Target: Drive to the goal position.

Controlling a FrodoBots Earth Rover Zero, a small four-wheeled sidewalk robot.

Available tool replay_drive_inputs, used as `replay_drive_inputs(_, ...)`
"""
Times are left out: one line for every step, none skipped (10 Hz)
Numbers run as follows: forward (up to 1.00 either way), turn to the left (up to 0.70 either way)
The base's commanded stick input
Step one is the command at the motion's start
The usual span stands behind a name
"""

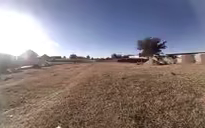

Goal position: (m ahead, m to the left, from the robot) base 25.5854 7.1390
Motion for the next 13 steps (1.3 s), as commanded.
replay_drive_inputs(0.5,0.0)
replay_drive_inputs(0.5,0.0)
replay_drive_inputs(0.5,0.0)
replay_drive_inputs(0.5,0.0)
replay_drive_inputs(0.5,0.0)
replay_drive_inputs(0.5,0.0)
replay_drive_inputs(0.5,0.0)
replay_drive_inputs(0.5,0.0)
replay_drive_inputs(0.5,0.0)
replay_drive_inputs(0.5,0.0)
replay_drive_inputs(0.5,0.0)
replay_drive_inputs(0.5,0.0)
replay_drive_inputs(0.5,0.0)
